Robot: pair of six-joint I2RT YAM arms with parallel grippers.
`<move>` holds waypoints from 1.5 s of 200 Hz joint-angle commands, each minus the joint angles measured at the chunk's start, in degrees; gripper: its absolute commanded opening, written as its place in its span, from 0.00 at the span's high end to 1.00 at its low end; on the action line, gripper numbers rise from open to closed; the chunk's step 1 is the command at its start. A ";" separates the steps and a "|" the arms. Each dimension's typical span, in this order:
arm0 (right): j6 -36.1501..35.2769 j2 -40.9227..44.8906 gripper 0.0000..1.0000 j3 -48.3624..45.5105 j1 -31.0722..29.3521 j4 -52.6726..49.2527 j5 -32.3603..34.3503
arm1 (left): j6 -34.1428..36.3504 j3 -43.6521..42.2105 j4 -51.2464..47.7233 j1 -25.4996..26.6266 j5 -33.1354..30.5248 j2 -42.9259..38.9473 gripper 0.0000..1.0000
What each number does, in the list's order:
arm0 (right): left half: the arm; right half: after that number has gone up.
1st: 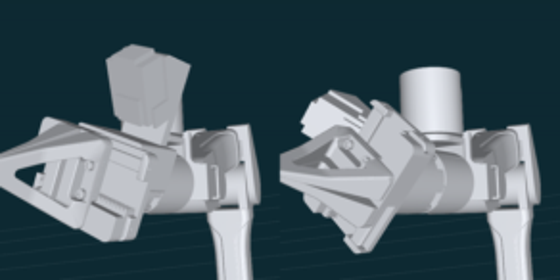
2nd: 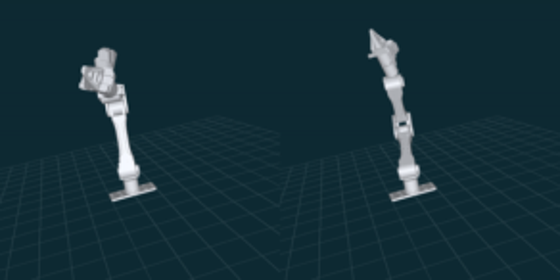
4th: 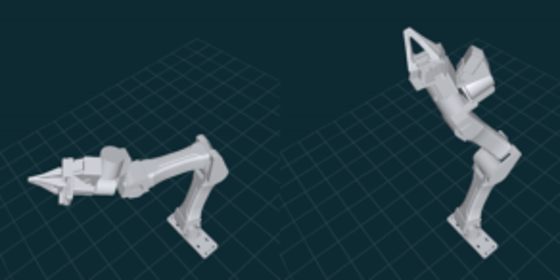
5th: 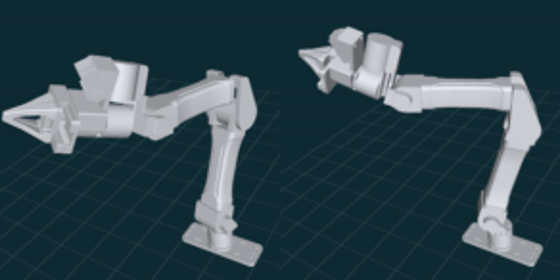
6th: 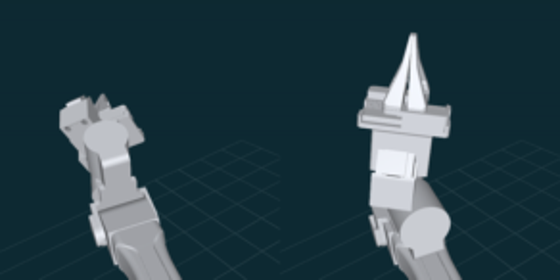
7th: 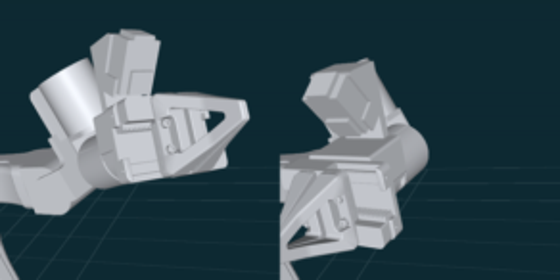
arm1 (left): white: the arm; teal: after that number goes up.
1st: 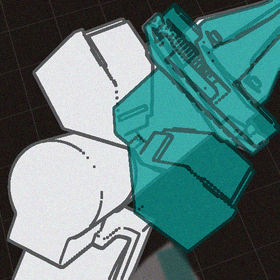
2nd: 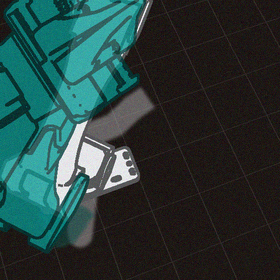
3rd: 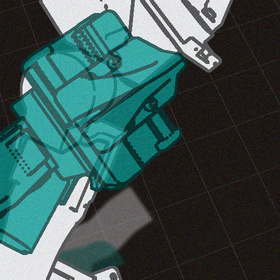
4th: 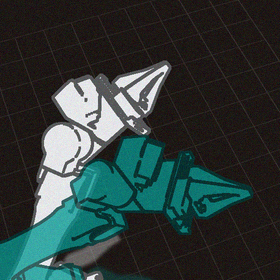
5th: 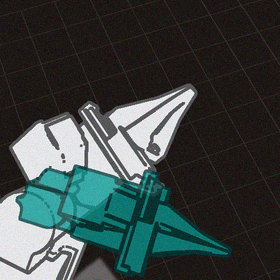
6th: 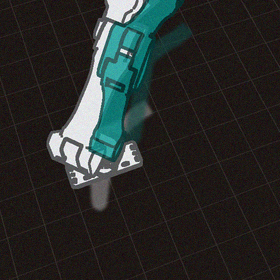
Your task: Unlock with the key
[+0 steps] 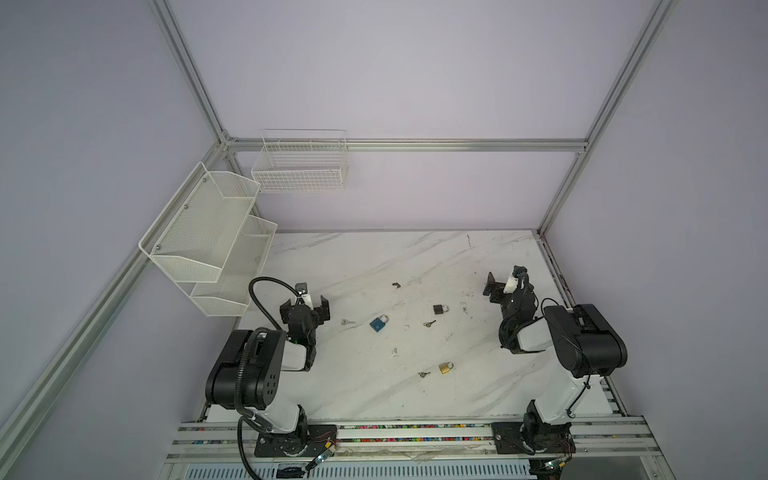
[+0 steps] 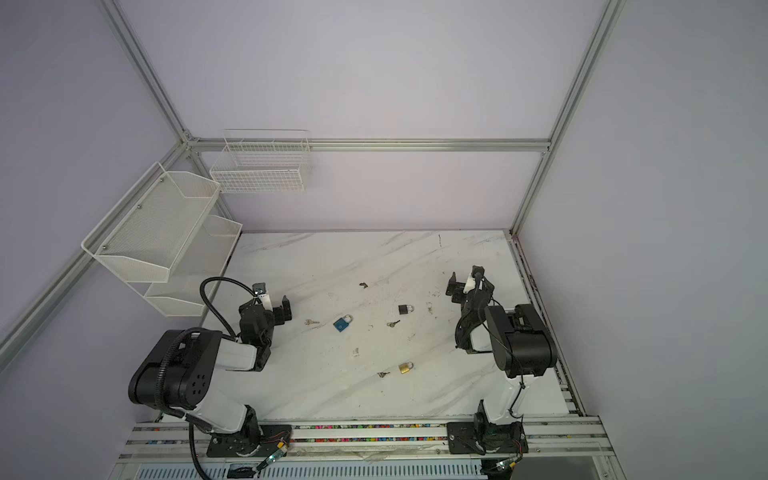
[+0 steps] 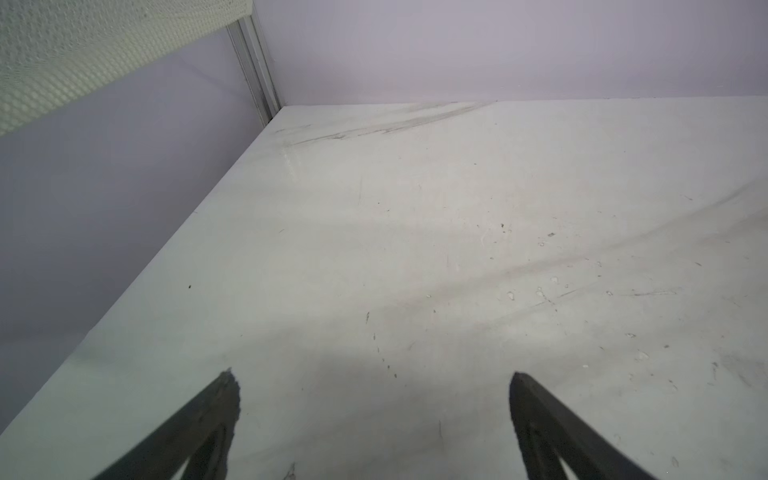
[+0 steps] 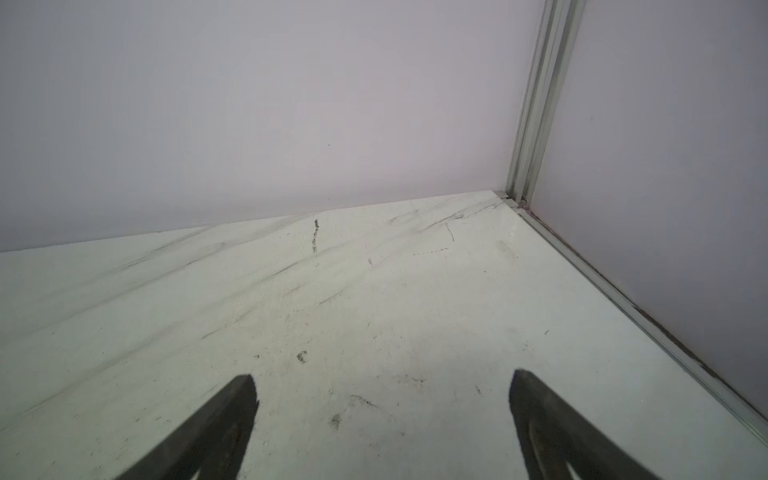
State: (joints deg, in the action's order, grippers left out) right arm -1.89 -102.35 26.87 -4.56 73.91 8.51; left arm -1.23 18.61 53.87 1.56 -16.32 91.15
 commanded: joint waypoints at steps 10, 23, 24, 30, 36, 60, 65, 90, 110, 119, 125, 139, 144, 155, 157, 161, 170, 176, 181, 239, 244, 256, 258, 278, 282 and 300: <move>-1.06 0.36 0.02 0.10 -0.27 2.55 -0.42 | 0.74 2.67 1.86 -0.31 0.50 -0.80 0.00; -1.10 0.40 0.03 0.17 -0.34 2.49 -0.40 | 0.74 2.66 1.85 -0.38 0.50 -0.76 0.00; -1.14 0.39 0.03 0.14 -0.31 2.48 -0.41 | 0.72 2.66 1.85 -0.31 0.54 -0.78 0.00; -1.13 0.39 0.02 0.09 -0.26 2.55 -0.40 | 0.71 2.62 1.89 -0.33 0.53 -0.80 0.00; -1.08 0.39 0.02 0.19 -0.27 2.57 -0.39 | 0.74 2.71 1.85 -0.33 0.50 -0.80 0.00; -1.13 0.39 0.02 0.09 -0.27 2.56 -0.30 | 0.75 2.71 1.78 -0.33 0.50 -0.80 0.00; -1.07 0.44 0.02 0.10 -0.24 2.57 -0.33 | 0.72 2.71 1.85 -0.33 0.54 -0.87 0.00; -1.07 0.39 0.02 0.05 -0.21 2.60 -0.33 | 0.72 2.71 1.84 -0.33 0.53 -0.89 0.00; -1.09 0.44 0.03 0.02 -0.28 2.57 -0.40 | 0.79 2.67 1.85 -0.37 0.50 -0.80 0.00; -1.06 0.39 0.02 0.08 -0.28 2.57 -0.41 | 0.71 2.67 1.88 -0.33 0.50 -0.80 0.00; -1.02 0.45 0.03 0.10 -0.28 2.61 -0.43 | 0.71 2.70 1.79 -0.32 0.51 -0.80 0.00; -1.03 0.34 0.02 0.04 -0.29 2.65 -0.41 | 0.72 2.67 1.86 -0.27 0.51 -0.80 0.00; -1.07 0.31 0.02 0.06 -0.29 2.62 -0.43 | 0.73 2.72 1.83 -0.34 0.50 -0.80 0.00; -1.12 0.31 0.02 0.13 -0.28 2.59 -0.35 | 0.71 2.68 1.91 -0.33 0.50 -0.80 0.00; -1.04 0.31 0.02 0.05 -0.32 2.63 -0.39 | 0.75 2.66 1.80 -0.33 0.50 -0.80 0.00; -1.04 0.30 0.02 0.10 -0.28 2.57 -0.40 | 0.76 2.66 1.78 -0.39 0.50 -0.80 0.00; -1.03 0.30 0.03 0.04 -0.32 2.64 -0.40 | 0.74 2.69 1.84 -0.32 0.50 -0.82 0.00; -1.11 0.38 0.02 0.07 -0.29 2.60 -0.37 | 0.73 2.66 1.79 -0.37 0.51 -0.89 0.00; -1.14 0.38 0.02 0.04 -0.28 2.64 -0.39 | 0.71 2.71 1.72 -0.33 0.50 -0.89 0.00; -0.97 0.86 0.03 -0.07 -0.30 2.56 -0.99 | 0.54 2.25 1.96 -0.29 -0.25 -1.71 0.00; -0.96 1.48 0.03 0.17 -0.30 1.83 -1.17 | 0.45 2.31 1.64 -0.26 -0.55 -2.14 0.00; -0.95 3.52 0.03 0.85 -0.29 -1.14 -1.11 | 0.22 2.31 0.04 -0.24 -0.73 -3.78 0.00; -0.95 3.81 0.03 0.95 -0.28 -1.75 -1.06 | 0.26 2.31 -0.25 -0.29 -0.73 -4.12 0.00; -0.88 6.62 0.02 1.58 -0.27 -4.66 -0.48 | 0.03 2.40 -4.19 -0.24 -0.94 -8.12 0.00; -0.83 7.27 0.03 1.57 -0.24 -5.12 -0.28 | -0.20 2.44 -5.15 -0.24 -1.16 -9.23 0.00; -0.29 10.62 0.02 2.32 -0.35 -9.34 0.47 | -1.51 3.15 -10.97 -0.25 -1.96 -14.99 0.00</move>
State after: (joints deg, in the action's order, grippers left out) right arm -1.89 -96.47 27.27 -4.56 69.30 7.99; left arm -1.37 18.61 48.42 1.56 -16.69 83.11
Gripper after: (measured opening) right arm 0.976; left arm 0.999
